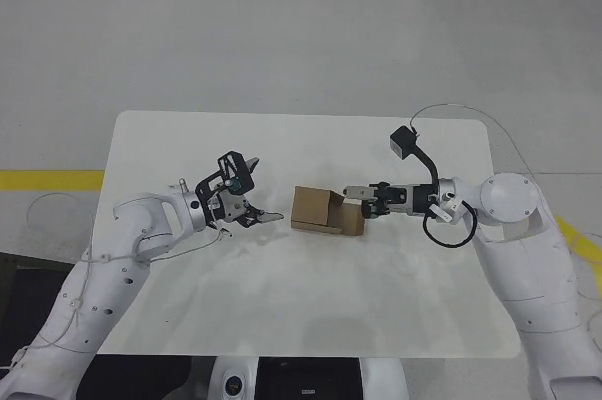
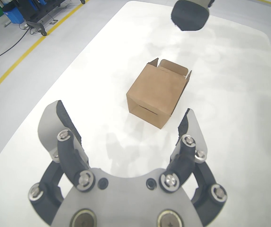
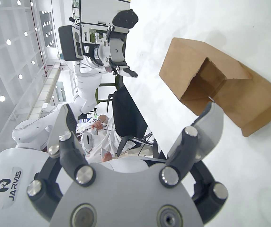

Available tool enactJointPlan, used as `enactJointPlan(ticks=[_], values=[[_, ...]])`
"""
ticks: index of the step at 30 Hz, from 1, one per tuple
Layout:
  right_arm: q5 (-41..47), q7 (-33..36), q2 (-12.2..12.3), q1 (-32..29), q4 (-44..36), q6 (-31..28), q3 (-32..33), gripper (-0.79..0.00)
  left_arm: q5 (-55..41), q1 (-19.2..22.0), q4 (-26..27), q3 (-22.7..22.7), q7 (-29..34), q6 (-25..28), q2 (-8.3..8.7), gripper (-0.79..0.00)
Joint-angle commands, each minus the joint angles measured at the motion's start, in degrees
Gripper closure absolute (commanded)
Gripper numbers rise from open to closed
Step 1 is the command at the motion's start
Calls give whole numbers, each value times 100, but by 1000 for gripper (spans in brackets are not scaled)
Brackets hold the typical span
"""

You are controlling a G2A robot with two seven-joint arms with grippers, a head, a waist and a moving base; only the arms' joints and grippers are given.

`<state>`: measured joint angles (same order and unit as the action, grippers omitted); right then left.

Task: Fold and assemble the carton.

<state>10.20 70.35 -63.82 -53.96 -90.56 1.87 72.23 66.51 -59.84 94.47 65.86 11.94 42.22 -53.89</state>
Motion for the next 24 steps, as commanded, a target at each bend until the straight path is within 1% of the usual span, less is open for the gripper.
enactJointPlan(ticks=[1, 3, 7, 11, 13, 18, 24], values=[[-17, -47, 18, -129, -140, 40, 10, -785, 326, 70, -34, -18, -69, 264, 13, -785], [-22, -111, 34, -218, -219, 62, 33, -785, 615, 171, -160, -78, -311, 520, 12, -785], [-20, -119, 36, -232, -229, 65, 36, -785, 1148, 389, -450, -288, -930, 862, -20, -785], [-20, -119, 36, -232, -229, 65, 36, -785, 1646, 593, -746, -568, -1469, 1052, -70, -785], [-20, -119, 36, -232, -229, 65, 36, -785, 1840, 690, -898, -729, -1700, 1017, -110, -785], [-2, -232, 43, -310, -276, 80, 35, -785, 2208, 937, -1221, -1152, -2251, 595, -252, -785], [248, -38, 62, -523, -381, 191, -95, -785, 2301, 1259, -1667, -1581, -2473, 392, -436, -785]])
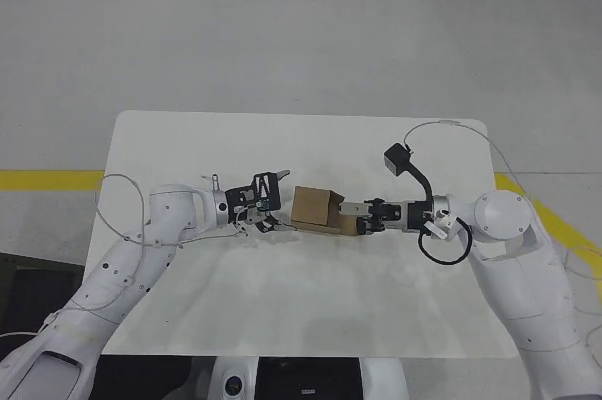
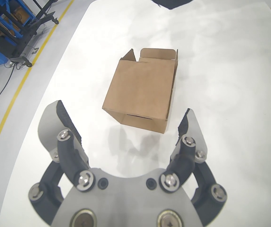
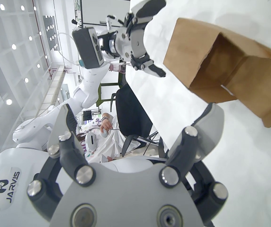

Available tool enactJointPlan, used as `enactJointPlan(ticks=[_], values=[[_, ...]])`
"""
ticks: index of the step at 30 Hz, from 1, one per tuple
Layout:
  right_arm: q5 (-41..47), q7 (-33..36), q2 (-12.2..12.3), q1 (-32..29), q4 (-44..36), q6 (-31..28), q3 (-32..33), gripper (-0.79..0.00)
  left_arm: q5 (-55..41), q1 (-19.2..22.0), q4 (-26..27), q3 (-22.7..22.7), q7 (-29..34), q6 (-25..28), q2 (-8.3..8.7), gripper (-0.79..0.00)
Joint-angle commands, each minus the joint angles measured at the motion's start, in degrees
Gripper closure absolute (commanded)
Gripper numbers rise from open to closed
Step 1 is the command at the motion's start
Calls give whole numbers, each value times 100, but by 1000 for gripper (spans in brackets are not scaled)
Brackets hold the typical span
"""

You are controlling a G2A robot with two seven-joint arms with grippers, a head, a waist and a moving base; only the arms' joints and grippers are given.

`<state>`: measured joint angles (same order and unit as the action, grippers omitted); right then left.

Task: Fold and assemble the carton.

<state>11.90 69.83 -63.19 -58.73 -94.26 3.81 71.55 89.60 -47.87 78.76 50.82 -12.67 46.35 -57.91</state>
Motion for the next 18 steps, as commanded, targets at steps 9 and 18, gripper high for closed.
enactJointPlan(ticks=[9, 18], values=[[192, -123, -28, -220, 263, -120, -427, -785, -475, 456, -783, -441, 42, 163, -279, -785], [417, -477, -84, -97, 862, -485, -624, -785, -560, 585, -967, -534, 12, 242, -381, -785]])
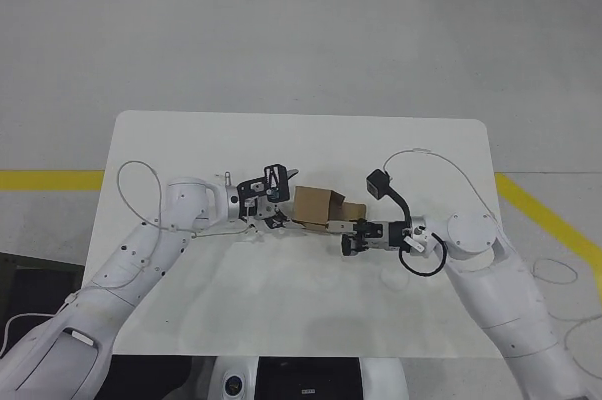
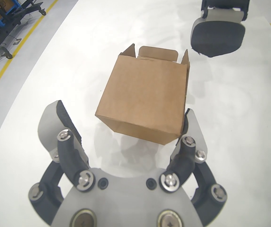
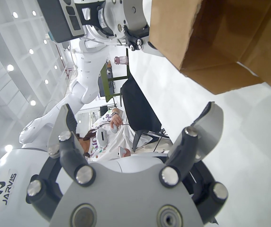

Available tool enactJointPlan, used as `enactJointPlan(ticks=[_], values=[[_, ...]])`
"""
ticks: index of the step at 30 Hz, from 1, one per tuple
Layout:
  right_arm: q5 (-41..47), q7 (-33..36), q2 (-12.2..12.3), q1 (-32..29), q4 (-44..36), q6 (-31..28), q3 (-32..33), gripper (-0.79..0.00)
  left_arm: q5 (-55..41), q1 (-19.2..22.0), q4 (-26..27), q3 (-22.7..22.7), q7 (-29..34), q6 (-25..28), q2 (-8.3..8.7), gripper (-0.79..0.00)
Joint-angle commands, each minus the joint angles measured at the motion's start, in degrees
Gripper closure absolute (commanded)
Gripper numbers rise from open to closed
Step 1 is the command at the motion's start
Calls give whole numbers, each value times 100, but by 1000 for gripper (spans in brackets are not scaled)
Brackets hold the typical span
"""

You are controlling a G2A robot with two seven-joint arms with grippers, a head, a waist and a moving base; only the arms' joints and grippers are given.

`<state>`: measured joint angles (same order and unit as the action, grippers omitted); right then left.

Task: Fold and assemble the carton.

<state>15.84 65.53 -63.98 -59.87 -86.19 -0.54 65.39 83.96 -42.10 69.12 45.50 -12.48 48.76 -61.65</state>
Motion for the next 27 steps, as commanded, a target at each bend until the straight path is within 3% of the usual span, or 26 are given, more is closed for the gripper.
enactJointPlan(ticks=[1, 27], values=[[56, -109, -9, 29, 112, -115, -2, -785, 3, 12, -5, -3, -19, 4, -14, -785], [534, -297, -214, 809, 1228, -844, -520, -785, 339, -69, 45, 64, -143, 223, -40, -785]])
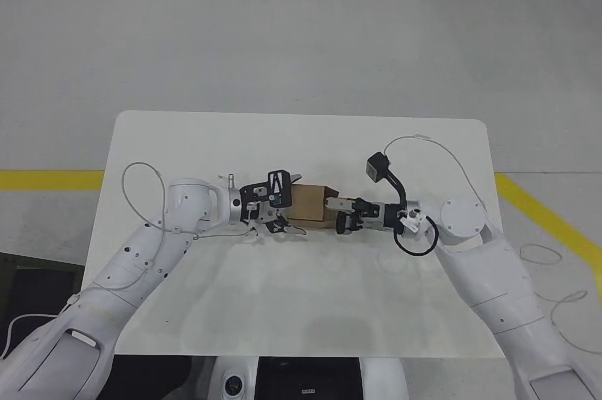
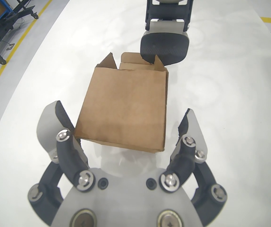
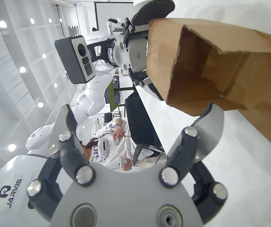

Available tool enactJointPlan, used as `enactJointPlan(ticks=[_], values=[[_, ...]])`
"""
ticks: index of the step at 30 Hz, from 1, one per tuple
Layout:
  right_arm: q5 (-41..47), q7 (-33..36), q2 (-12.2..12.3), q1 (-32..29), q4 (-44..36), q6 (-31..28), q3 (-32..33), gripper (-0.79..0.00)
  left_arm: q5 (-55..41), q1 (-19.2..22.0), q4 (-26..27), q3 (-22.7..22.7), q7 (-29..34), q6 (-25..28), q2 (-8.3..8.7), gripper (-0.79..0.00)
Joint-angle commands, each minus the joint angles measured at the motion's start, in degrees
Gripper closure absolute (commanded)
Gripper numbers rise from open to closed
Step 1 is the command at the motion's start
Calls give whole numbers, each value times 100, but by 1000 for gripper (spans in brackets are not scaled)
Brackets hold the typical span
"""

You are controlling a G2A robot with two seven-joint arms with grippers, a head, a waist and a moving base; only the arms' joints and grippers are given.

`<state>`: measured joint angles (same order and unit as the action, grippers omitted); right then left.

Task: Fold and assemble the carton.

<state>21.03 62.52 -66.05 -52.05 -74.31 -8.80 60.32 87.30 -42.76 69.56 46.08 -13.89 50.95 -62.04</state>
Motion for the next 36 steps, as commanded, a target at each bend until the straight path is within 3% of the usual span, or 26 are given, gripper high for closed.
enactJointPlan(ticks=[1, 28, 36], values=[[38, 4, -16, 55, 74, -40, -29, -785, 10, -7, 1, 11, -3, 6, -1, -785], [694, 348, -519, 1058, 1557, -621, -995, -785, 109, -79, 121, 122, 14, 221, -10, -785], [703, 506, -482, 1027, 1558, -654, -825, -785, 142, -99, 104, 116, 86, 175, -27, -785]])
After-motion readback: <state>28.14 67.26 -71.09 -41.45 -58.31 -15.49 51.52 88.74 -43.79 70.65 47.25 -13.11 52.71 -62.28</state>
